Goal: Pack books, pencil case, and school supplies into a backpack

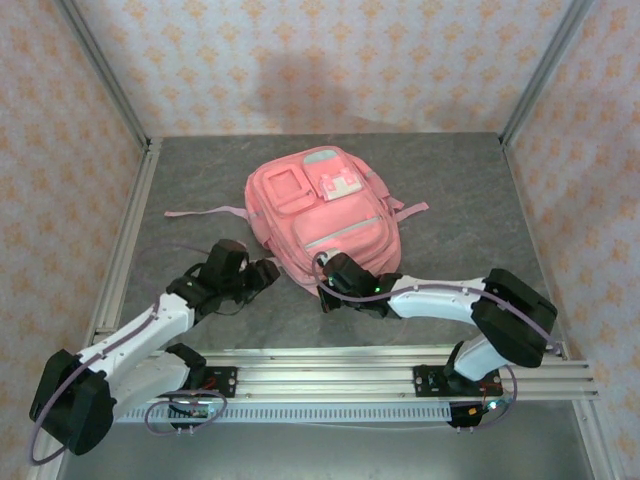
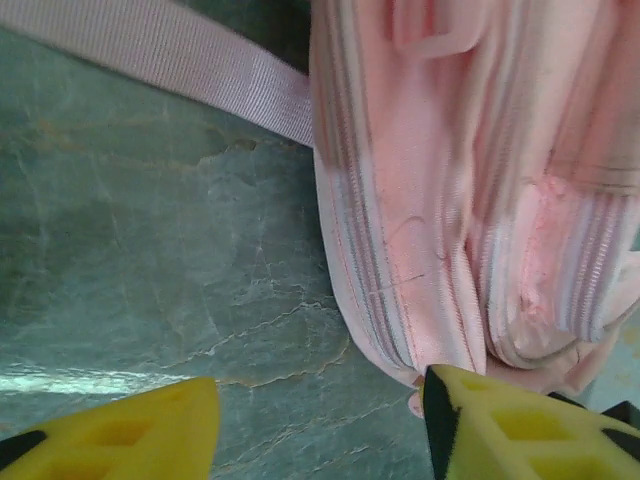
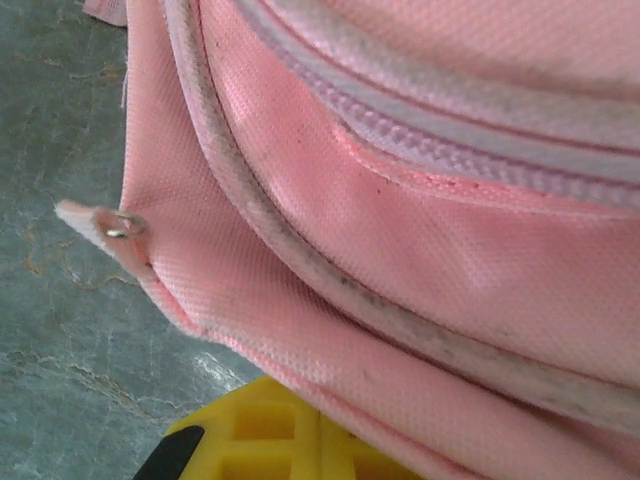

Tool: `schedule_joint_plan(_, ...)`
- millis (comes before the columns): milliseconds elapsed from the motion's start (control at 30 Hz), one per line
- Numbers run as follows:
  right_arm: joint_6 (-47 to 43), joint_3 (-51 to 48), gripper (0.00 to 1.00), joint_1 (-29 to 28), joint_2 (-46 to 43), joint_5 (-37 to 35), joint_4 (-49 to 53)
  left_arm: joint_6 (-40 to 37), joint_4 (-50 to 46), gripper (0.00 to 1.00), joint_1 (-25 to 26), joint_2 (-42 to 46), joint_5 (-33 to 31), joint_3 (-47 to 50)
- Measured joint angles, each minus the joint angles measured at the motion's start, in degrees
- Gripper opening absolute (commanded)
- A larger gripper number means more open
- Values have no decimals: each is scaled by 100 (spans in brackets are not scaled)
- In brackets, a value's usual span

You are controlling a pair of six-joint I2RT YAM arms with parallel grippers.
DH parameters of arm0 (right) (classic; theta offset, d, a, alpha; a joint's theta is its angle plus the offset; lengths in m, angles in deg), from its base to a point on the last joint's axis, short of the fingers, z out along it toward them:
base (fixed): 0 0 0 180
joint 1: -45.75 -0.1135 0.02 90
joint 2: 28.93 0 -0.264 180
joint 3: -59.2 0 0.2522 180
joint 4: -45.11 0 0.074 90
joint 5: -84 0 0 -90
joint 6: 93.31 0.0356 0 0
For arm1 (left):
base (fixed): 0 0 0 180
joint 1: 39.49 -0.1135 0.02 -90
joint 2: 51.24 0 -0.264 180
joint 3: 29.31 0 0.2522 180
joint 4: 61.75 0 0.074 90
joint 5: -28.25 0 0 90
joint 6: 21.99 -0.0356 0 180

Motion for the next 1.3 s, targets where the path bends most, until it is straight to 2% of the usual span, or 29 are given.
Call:
schedule_joint_plan(100, 94, 0, 0, 0, 63, 35, -105, 472, 573, 65, 361, 188, -186, 308)
schedule_joint_plan(233, 175, 0, 0, 0, 90, 44, -179, 807, 1322, 60, 782, 76, -468, 356)
schedule_joint_plan(367, 221, 0, 0, 0, 90, 44, -210, 1075, 1956, 57, 925, -538, -621, 361)
schedule_joint_plan(633, 240, 0, 0, 0, 92, 66, -216, 1196, 2544, 61, 1036, -1495, -660, 262)
schedule_joint_plan(733, 240, 0, 0, 0, 109, 66, -227, 1117, 2520, 53, 1084, -1696, -706, 35)
schedule_joint_plan(900, 234, 2, 0, 7, 111, 35, -166, 955, 2481, 24, 1099, -2197, -737, -275)
schedule_joint_plan(1133, 177, 179, 0, 13, 111, -114, 258, 750, 2232, 20, 973, -2337, -636, -459)
schedule_joint_plan(1300, 94, 238, 0, 46, 74, -201, 498, 577, 1919, 20, 619, -2028, -608, -459)
